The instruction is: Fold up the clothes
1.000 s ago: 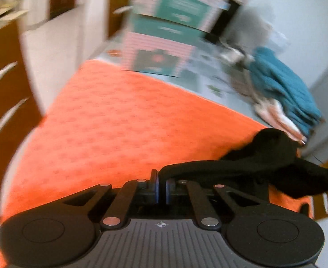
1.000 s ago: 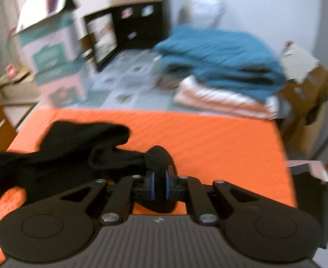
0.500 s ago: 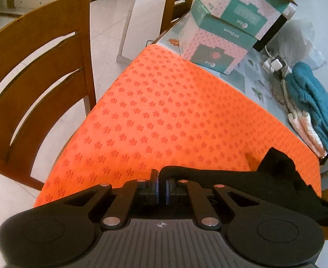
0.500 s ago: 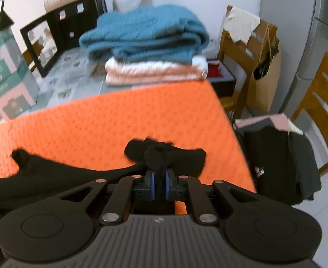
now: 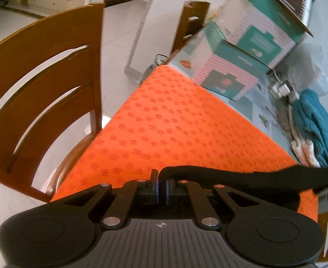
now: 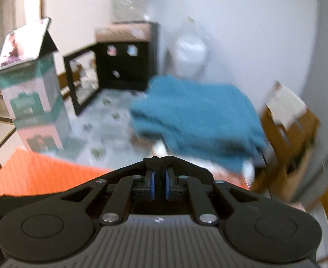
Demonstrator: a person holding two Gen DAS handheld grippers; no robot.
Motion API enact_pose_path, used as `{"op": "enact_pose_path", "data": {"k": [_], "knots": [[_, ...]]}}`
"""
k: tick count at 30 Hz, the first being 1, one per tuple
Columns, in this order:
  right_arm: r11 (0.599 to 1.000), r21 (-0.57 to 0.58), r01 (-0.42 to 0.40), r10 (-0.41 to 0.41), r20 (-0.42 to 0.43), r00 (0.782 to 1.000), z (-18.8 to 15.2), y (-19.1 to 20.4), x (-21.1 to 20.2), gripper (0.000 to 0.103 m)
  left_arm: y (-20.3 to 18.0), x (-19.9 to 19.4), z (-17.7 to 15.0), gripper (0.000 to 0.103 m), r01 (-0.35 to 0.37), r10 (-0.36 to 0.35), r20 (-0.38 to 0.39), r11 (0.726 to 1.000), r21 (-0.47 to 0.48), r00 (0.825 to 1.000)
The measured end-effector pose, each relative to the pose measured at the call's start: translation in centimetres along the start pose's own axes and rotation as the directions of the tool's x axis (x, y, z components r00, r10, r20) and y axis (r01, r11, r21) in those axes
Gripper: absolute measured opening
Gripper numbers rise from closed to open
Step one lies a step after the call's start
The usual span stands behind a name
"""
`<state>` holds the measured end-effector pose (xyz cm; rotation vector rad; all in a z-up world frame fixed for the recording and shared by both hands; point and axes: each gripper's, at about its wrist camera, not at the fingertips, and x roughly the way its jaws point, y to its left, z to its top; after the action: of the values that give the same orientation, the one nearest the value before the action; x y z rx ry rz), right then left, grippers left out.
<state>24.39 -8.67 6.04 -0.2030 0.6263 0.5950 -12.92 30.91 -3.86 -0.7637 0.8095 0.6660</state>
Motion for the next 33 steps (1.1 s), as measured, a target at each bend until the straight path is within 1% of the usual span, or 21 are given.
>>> {"op": "enact_pose_path", "data": {"k": [3,6,9,12,14,15,16,17,18,20,21,23,28,31,33], "knots": [[0.997,-0.058,-0.043,0.044,0.017,0.999,4.1,2.9,4.0,0.010,1.8,0.0,0.5,0.008,-0.028,0.028,0.001,0.999,-0.047,1.000],[0.990,-0.104,-0.092,0.093,0.006,0.996,6.8,6.0,8.3,0.010,3.6,0.3,0.9,0.008,-0.061,0.060,-0.006,0.994,-0.092,0.998],[0.980,-0.147,-0.134,0.133,-0.021,0.991,8.3,9.6,12.8,0.011,5.2,1.0,1.0,0.008,-0.091,0.088,-0.028,0.987,-0.133,0.996],[0.968,-0.173,-0.182,0.175,-0.054,0.983,8.6,12.8,16.7,0.013,6.3,2.0,1.0,0.009,-0.113,0.105,-0.055,0.981,-0.160,0.993],[0.963,-0.175,-0.206,0.190,-0.102,0.976,8.6,14.5,18.7,0.016,6.7,2.6,0.9,0.011,-0.120,0.110,-0.067,0.979,-0.165,0.992],[0.959,-0.178,-0.220,0.200,-0.122,0.972,8.5,15.2,19.5,0.022,6.8,2.9,0.9,0.016,-0.123,0.113,-0.070,0.979,-0.165,0.991],[0.955,-0.183,-0.232,0.208,-0.140,0.968,8.4,15.7,20.0,0.033,6.8,3.0,1.0,0.017,-0.125,0.116,-0.066,0.980,-0.157,0.991],[0.952,-0.191,-0.238,0.211,-0.152,0.966,8.3,16.1,20.1,0.038,6.8,2.9,1.1,0.028,-0.116,0.109,-0.054,0.985,-0.132,0.993],[0.949,-0.199,-0.245,0.214,-0.162,0.963,8.1,16.4,20.1,0.044,6.8,2.8,1.2,0.047,-0.122,0.118,-0.039,0.985,-0.124,0.992],[0.941,-0.211,-0.264,0.229,-0.177,0.957,7.7,16.8,19.6,0.046,6.7,2.3,1.4,0.064,-0.123,0.123,-0.008,0.987,-0.107,0.992],[0.938,-0.208,-0.277,0.239,-0.189,0.952,7.3,16.6,19.0,0.047,6.7,2.1,1.6,0.065,-0.123,0.124,0.006,0.988,-0.099,0.992],[0.932,-0.197,-0.305,0.262,-0.214,0.941,6.6,16.3,17.9,0.047,6.7,1.7,1.8,0.065,-0.103,0.104,0.004,0.990,-0.094,0.995],[0.908,-0.134,-0.397,0.352,-0.273,0.895,3.5,14.9,13.9,0.047,6.5,0.7,1.3,0.067,-0.061,0.060,-0.013,0.994,-0.088,0.998],[0.891,-0.135,-0.434,0.379,-0.307,0.873,1.1,14.3,11.1,0.048,6.3,-0.1,0.5,0.068,-0.042,0.041,-0.021,0.996,-0.079,0.999],[0.877,-0.135,-0.461,0.399,-0.331,0.855,-0.6,14.1,9.4,0.050,6.2,-0.6,-0.2,0.068,-0.029,0.027,-0.030,0.997,-0.075,0.999]]}}
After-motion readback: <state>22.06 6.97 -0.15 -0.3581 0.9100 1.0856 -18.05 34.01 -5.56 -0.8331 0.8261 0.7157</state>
